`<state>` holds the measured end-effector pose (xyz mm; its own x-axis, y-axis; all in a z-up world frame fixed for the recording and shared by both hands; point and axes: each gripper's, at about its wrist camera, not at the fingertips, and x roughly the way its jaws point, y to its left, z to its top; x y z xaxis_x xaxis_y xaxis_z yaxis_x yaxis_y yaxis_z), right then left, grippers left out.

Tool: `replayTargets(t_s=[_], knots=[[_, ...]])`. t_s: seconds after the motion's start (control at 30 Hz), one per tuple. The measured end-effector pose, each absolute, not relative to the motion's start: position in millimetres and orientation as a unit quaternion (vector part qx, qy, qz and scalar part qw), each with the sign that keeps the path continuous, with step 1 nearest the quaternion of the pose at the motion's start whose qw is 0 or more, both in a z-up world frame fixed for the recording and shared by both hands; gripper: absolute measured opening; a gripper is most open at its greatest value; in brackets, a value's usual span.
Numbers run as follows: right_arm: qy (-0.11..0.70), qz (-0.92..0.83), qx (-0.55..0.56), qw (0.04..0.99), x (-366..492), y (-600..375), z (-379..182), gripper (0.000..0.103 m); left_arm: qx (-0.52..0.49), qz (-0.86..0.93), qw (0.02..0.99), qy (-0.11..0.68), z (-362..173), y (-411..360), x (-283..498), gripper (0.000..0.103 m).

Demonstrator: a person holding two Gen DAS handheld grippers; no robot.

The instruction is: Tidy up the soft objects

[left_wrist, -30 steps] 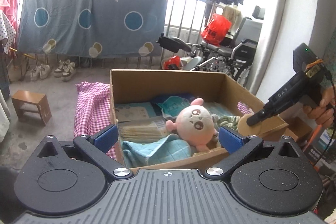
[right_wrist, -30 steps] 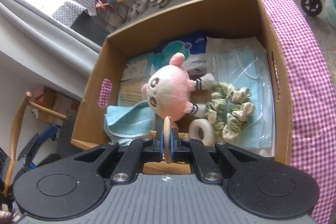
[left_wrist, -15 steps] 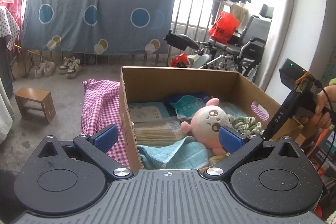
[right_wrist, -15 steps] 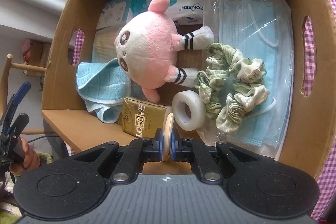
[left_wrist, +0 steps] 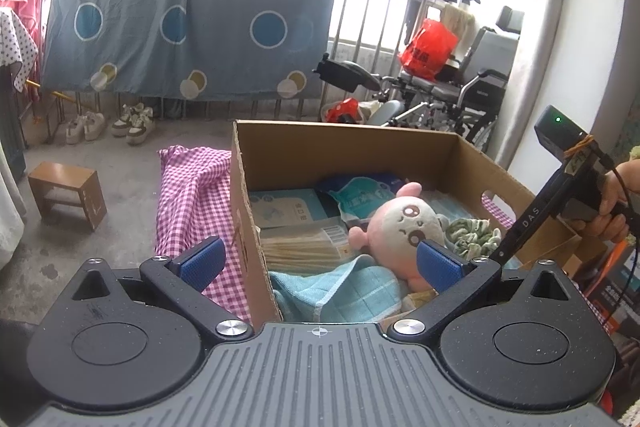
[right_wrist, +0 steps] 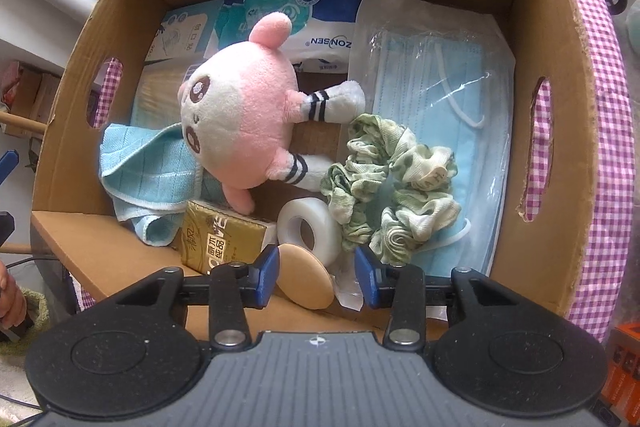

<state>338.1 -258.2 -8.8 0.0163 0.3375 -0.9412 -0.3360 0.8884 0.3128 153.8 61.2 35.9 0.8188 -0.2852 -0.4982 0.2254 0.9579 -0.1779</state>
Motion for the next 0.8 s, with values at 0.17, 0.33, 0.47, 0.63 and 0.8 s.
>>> replayTargets(t_s=[0.17,0.33,0.47,0.63,0.8], knots=[[0.677,0.246,0.013,0.694,334.7,-248.9,-22.6,0.044,-0.057,-0.133,0.951,0.274,37.9,61.0,152.3,0.102],[0.669,0.237,0.012,0.704,328.9,-249.4,-14.1,0.044,-0.056,-0.135,0.952,0.269,42.9,59.5,143.7,0.102],[0.628,0.236,0.035,0.741,317.8,-261.9,16.0,0.047,-0.058,-0.136,0.953,0.265,48.3,56.8,133.6,0.102],[0.535,0.246,0.073,0.805,273.4,-271.9,62.7,0.068,-0.063,-0.126,0.953,0.268,59.0,48.3,122.4,0.103],[0.450,0.246,0.116,0.851,220.0,-277.9,92.1,0.089,-0.060,-0.086,0.953,0.283,72.3,35.4,117.6,0.103]])
